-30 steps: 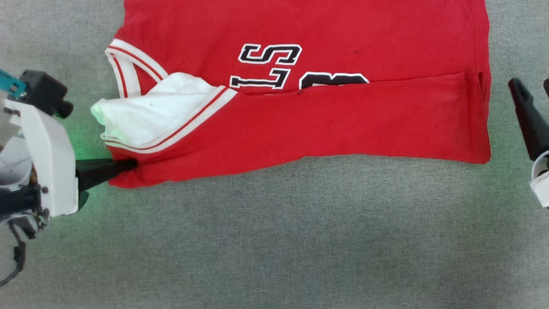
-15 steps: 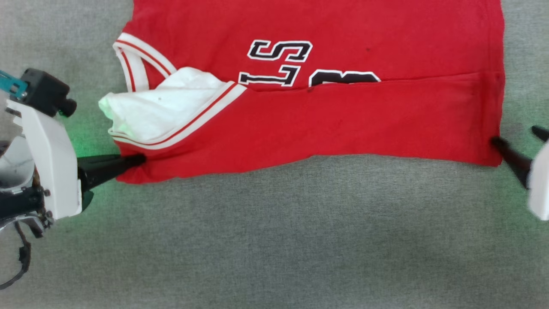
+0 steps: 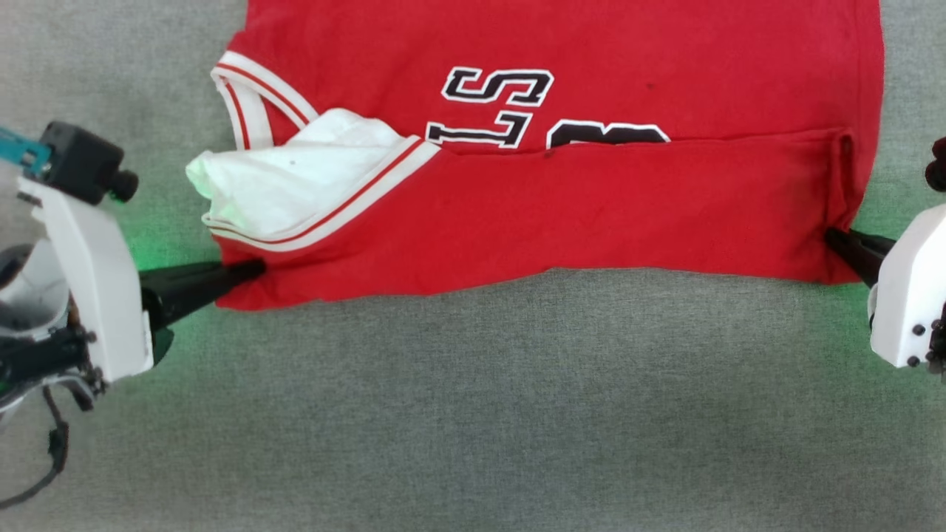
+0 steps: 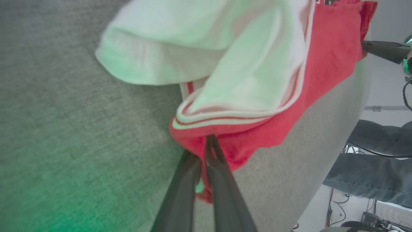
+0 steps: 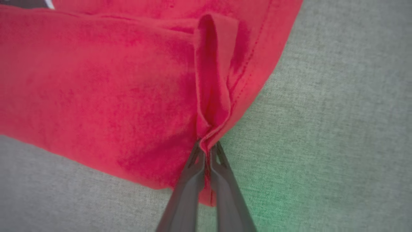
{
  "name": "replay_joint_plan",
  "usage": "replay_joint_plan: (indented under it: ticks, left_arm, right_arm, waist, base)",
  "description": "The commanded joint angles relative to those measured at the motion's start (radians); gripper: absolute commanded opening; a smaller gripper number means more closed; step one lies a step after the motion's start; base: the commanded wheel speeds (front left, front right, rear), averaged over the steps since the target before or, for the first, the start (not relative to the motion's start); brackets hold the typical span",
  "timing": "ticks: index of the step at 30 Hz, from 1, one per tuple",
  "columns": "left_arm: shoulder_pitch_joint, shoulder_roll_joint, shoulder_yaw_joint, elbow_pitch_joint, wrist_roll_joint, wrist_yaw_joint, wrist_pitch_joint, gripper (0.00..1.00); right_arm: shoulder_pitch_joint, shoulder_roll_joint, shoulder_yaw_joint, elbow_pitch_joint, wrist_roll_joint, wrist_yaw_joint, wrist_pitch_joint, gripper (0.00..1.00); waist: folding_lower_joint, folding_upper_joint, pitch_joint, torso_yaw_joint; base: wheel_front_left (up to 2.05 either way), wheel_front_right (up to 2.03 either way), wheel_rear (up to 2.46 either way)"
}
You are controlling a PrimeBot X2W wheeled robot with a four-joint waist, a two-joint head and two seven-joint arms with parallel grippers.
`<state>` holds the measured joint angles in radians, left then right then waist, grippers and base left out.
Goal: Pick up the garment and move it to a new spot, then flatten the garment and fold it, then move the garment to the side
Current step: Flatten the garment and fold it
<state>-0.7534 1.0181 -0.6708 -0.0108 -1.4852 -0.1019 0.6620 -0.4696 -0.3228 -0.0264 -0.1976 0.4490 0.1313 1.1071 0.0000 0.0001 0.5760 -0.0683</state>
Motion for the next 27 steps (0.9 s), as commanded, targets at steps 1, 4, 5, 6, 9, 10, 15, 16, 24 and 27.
replay_joint_plan:
  ticks: [1,4,5,6,9,10,15,16,24,27]
  left_arm:
    - [0.047,0.010,-0.004,-0.006,-0.020,-0.005,-0.010,0.00]
    - [0.091,0.047,0.021,-0.059,-0.061,-0.016,-0.041,0.00]
    - [0.110,0.061,0.032,-0.078,-0.076,-0.019,-0.054,0.00]
    - [0.129,0.080,0.042,-0.098,-0.085,-0.020,-0.069,0.00]
    - [0.192,0.136,0.062,-0.157,-0.108,-0.023,-0.110,0.00]
    - [0.214,0.156,0.068,-0.177,-0.114,-0.024,-0.126,0.00]
    - [0.320,0.243,0.077,-0.286,-0.127,-0.028,-0.191,0.00]
    - [0.337,0.256,0.076,-0.305,-0.121,-0.029,-0.205,0.00]
    - [0.418,0.272,0.079,-0.360,-0.092,-0.029,-0.318,0.87]
    - [0.433,0.263,0.086,-0.359,-0.099,-0.029,-0.355,1.00]
  right_arm:
    - [0.034,0.003,-0.008,0.006,0.005,-0.001,0.005,0.00]
    - [0.065,-0.006,-0.034,-0.025,0.016,-0.001,0.006,0.00]
    - [0.076,-0.013,-0.041,-0.038,0.020,-0.001,0.010,0.00]
    - [0.089,-0.019,-0.047,-0.050,0.026,-0.001,0.014,0.00]
    - [0.133,-0.038,-0.066,-0.093,0.043,-0.001,0.025,0.00]
    - [0.148,-0.043,-0.076,-0.106,0.050,-0.001,0.032,0.00]
    - [0.236,-0.065,-0.133,-0.176,0.088,-0.001,0.090,0.00]
    - [0.252,-0.066,-0.146,-0.192,0.097,-0.001,0.096,0.00]
    - [0.272,-0.020,-0.215,-0.252,0.109,-0.001,0.011,1.00]
    - [0.253,0.003,-0.231,-0.264,0.124,-0.001,-0.027,1.00]
  waist:
    - [0.0000,-0.0001,-0.013,0.004]
    - [0.0000,-0.0001,-0.028,0.011]
    - [0.0000,-0.0001,-0.032,0.015]
    - [0.0000,-0.0001,-0.036,0.017]
    - [0.0000,-0.0001,-0.044,0.024]
    - [0.0000,-0.0001,-0.045,0.026]
    - [0.0000,-0.0001,-0.049,0.036]
    - [0.0000,-0.0001,-0.048,0.038]
    - [0.0000,-0.0001,-0.060,0.049]
    - [0.0000,-0.0001,-0.070,0.053]
  base:
    - [0.00,0.00,0.00]
    - [0.00,0.00,0.00]
    - [0.00,0.00,0.00]
    - [0.00,0.00,0.00]
    - [0.00,0.00,0.00]
    - [0.00,0.00,0.00]
    - [0.00,0.00,0.00]
    - [0.00,0.00,0.00]
    - [0.00,0.00,0.00]
    - [0.00,0.00,0.00]
